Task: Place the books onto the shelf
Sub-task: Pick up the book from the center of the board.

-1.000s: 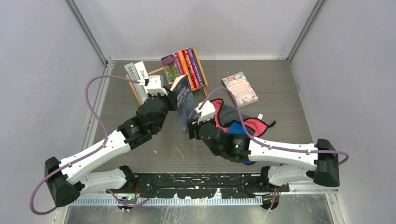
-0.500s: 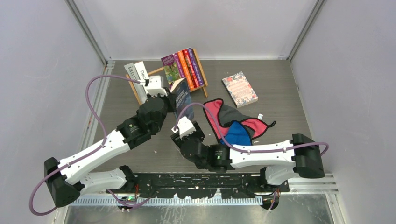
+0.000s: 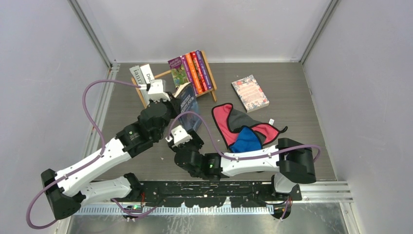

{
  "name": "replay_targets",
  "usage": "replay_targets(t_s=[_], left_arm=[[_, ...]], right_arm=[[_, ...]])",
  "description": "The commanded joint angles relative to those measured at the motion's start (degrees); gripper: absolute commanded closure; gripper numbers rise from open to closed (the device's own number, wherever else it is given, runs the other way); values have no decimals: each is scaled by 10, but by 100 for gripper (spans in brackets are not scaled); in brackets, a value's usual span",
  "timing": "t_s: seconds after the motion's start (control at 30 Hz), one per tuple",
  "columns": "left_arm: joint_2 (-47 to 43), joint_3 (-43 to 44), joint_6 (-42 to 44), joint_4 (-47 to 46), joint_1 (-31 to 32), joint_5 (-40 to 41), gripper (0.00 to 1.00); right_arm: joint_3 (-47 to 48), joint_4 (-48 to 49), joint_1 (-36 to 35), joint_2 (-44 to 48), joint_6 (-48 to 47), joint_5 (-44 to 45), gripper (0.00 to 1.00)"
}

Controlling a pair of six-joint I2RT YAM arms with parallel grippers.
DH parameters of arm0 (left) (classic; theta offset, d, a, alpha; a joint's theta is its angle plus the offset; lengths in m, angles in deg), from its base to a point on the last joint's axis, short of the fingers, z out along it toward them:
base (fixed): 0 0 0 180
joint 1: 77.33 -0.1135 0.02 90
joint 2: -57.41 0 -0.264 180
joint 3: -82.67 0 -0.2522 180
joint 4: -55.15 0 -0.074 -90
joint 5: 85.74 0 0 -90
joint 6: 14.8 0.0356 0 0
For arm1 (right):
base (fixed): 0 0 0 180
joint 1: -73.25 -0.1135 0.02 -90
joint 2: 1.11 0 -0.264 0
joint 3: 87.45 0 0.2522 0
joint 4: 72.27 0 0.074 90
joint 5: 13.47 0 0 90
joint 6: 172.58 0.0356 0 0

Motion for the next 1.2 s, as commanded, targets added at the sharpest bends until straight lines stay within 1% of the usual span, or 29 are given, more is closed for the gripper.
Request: replay_targets(t_s=[0.0, 0.07, 0.13, 0.3, 0.37, 0.4, 0.43, 0.47, 0.5, 0.67, 0.7, 0.8, 0.83, 0.9, 1.03, 1.17], left_arm=[[-34, 45, -23, -41, 2, 2, 100], [-39, 42, -26, -37, 2, 1, 100], [-44, 42, -28, -36, 2, -1, 100], [-46, 40, -33, -31, 2, -2, 100], [-47, 38, -34, -33, 2, -2, 100], [-47, 36, -35, -35, 2, -2, 100], [-46, 36, -35, -35, 2, -1, 100], [-46, 36, -35, -36, 2, 0, 100], [-46, 36, -35, -36, 2, 2, 100], [-52, 38, -32, -36, 2, 26, 99], [-55, 37, -29, -36, 2, 31, 94], [-69, 36, -19, -39, 2, 54, 70], [-74, 35, -13, -42, 1, 64, 65], [-86, 38, -1, -42, 1, 80, 58], [-112, 43, 20, -45, 1, 110, 50], [-134, 52, 42, -49, 0, 124, 48]], right_arm=[[32, 50, 11, -12, -5, 42, 37], [37, 45, 20, -16, 2, 45, 38], [41, 38, 28, -21, 9, 42, 42], [45, 40, 41, -30, 14, 29, 57], [48, 40, 44, -31, 13, 25, 68], [49, 38, 44, -31, 14, 24, 77], [50, 37, 44, -32, 14, 23, 88], [50, 36, 45, -32, 14, 21, 97], [49, 34, 45, -31, 14, 19, 99], [40, 34, 46, -19, 16, 3, 99], [36, 38, 46, -14, 15, -1, 99], [23, 45, 46, 5, 12, -6, 99], [21, 46, 46, 11, 11, -7, 99], [16, 49, 46, 23, 6, -12, 99], [21, 46, 46, 36, -4, -18, 99], [31, 49, 47, 44, -17, -21, 99]])
